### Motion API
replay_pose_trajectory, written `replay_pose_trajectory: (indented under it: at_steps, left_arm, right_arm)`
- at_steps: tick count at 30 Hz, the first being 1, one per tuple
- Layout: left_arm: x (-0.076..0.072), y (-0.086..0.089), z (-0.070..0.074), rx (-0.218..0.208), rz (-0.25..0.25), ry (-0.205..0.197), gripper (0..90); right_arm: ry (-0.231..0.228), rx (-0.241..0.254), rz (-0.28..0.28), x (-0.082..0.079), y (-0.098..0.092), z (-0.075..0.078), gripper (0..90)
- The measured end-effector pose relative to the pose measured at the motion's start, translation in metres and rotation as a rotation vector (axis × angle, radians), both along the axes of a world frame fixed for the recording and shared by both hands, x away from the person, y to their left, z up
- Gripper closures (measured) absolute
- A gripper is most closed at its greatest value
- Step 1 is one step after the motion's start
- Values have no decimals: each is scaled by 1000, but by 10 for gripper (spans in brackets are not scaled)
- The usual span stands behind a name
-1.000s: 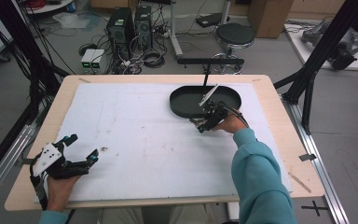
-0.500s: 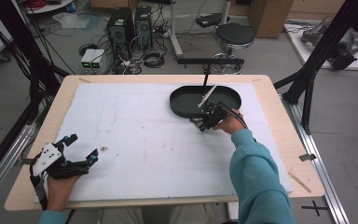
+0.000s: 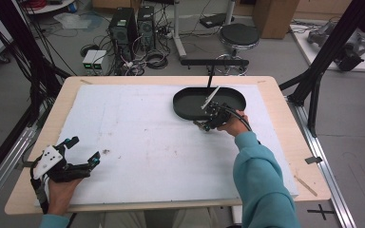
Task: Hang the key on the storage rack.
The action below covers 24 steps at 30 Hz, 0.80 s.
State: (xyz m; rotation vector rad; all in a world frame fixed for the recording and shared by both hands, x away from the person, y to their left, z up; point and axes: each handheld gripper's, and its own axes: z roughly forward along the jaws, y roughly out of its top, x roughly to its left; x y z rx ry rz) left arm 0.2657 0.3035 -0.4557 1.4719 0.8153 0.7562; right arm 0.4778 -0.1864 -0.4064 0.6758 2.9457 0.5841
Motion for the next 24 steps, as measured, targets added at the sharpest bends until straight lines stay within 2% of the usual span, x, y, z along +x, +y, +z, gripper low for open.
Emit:
replay_pose_trajectory:
  at_steps: [6,24]
  left_arm:
    - [0,0,0,-1,-1,0,17]
    - [0,0,0,-4,-1,-1,17]
  right_arm:
    - [-30,1,6,0,1,1,853]
    - [-26,-15,-15,0,0,1,882]
